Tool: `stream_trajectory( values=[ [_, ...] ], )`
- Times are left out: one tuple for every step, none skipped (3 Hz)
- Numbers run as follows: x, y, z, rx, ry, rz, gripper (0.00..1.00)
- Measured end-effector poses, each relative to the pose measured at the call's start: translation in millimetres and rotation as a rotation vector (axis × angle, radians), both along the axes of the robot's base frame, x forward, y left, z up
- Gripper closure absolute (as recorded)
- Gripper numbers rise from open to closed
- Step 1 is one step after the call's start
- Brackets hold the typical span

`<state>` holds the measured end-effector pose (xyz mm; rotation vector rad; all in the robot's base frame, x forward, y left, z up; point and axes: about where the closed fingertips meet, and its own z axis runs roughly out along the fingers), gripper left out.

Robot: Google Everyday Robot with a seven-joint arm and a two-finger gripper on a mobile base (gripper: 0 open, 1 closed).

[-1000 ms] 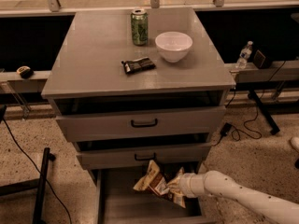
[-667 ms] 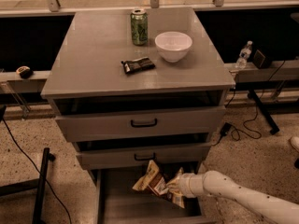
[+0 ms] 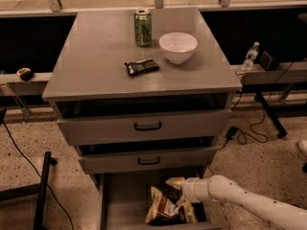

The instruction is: Place brown chip bag into bottom drawer

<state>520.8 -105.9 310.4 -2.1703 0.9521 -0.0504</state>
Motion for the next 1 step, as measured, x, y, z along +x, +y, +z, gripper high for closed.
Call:
stream_trajectory(
  values=[
    [0.0, 0.0, 0.0, 0.000, 0.000, 0.000, 0.00]
  ],
)
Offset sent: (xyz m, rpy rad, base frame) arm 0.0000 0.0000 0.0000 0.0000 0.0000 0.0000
